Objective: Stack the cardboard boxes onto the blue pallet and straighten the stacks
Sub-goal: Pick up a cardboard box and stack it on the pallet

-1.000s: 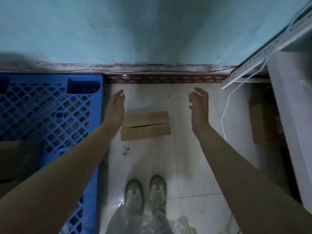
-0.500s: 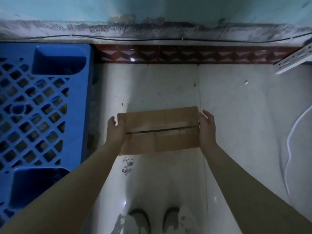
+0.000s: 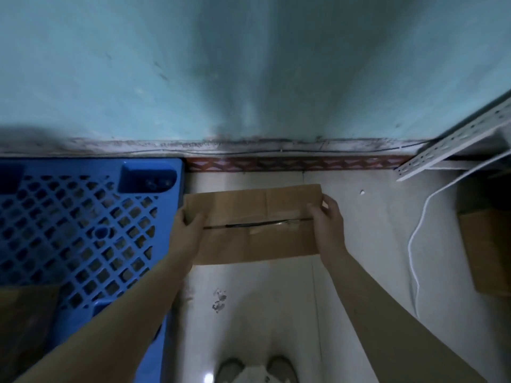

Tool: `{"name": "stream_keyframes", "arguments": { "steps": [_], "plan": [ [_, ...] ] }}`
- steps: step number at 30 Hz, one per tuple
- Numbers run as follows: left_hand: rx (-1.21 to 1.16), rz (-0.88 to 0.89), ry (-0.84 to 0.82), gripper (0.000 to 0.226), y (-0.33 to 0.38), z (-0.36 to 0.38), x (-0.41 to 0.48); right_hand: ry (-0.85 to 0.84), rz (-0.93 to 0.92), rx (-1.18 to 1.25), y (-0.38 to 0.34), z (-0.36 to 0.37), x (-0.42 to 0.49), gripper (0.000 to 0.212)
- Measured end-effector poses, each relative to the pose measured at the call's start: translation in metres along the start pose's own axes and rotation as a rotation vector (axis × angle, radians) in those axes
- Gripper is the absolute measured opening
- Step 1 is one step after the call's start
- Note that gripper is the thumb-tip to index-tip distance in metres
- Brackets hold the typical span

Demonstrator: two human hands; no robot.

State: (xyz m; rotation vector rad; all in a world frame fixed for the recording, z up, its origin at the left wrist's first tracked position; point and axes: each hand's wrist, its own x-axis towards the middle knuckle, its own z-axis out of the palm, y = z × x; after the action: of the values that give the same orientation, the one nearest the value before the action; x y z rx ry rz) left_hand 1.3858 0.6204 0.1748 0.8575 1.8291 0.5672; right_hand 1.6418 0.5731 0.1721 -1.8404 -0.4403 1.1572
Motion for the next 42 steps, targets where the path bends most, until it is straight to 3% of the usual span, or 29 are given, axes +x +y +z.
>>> {"name": "stream_keyframes", "arguments": {
  "steps": [6,10,19,25,31,42],
  "plan": [
    [-0.102,0.187,0.087,0.059,0.157,-0.09,-0.102,0.039,-0.196,0.011,-0.168,-0.017,-0.1,0.047],
    [-0.164,0.344,0.147,0.051,0.239,-0.151,-0.177,0.015,-0.343,0.064,-0.261,-0.025,-0.172,0.044],
    [-0.307,0.558,0.307,0.048,0.328,-0.275,-0.377,-0.062,-0.625,0.105,-0.419,-0.08,-0.366,0.039],
    [-0.354,0.642,0.347,0.041,0.337,-0.346,-0.493,-0.083,-0.709,0.161,-0.467,-0.097,-0.495,0.048],
    [-0.398,0.673,0.403,0.044,0.311,-0.439,-0.561,-0.167,-0.743,0.203,-0.474,-0.069,-0.598,0.048],
    [-0.415,0.707,0.486,0.044,0.182,-0.652,-0.619,-0.347,-0.699,0.22,-0.4,0.054,-0.774,0.047]
  ]
}}
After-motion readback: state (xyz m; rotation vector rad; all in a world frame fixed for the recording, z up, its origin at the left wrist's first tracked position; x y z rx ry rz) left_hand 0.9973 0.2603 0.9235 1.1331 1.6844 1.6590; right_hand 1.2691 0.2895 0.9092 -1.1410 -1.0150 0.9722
